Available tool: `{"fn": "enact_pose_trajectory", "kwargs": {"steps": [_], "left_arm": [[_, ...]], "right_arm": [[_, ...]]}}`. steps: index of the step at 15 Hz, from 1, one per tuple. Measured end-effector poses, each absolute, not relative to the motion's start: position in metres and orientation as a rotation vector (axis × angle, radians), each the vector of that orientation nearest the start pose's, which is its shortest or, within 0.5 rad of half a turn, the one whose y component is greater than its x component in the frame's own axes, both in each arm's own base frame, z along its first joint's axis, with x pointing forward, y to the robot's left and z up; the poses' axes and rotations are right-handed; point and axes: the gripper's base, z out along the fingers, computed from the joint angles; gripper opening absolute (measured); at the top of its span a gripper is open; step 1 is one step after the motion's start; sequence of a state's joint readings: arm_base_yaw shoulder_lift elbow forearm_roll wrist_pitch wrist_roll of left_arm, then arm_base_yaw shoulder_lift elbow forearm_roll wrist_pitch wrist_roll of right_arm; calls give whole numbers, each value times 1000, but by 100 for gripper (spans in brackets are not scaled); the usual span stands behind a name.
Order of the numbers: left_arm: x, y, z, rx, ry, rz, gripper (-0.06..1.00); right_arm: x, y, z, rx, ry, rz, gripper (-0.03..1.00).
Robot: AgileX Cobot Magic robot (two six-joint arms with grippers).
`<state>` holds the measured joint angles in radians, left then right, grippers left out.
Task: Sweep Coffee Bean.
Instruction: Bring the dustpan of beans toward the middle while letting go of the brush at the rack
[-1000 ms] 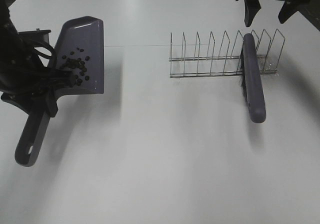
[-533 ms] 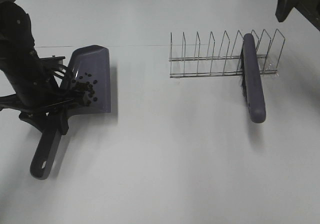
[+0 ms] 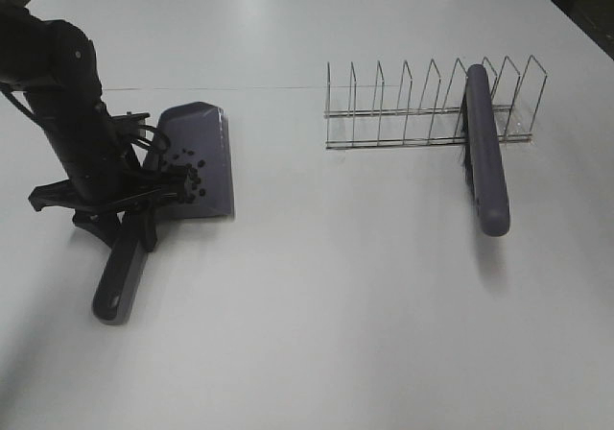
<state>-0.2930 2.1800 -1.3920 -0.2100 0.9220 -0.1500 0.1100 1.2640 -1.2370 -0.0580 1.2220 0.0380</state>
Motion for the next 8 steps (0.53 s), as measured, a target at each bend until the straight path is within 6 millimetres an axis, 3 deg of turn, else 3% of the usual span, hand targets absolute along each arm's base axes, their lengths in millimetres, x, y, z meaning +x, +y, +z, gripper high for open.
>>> {"fn": "enact_pose_trajectory", "kwargs": {"steps": [8], "left_arm": [[376, -129, 94, 88, 3223, -241, 33]], "right_arm": [[152, 13, 387, -93, 2522, -1, 66]]}}
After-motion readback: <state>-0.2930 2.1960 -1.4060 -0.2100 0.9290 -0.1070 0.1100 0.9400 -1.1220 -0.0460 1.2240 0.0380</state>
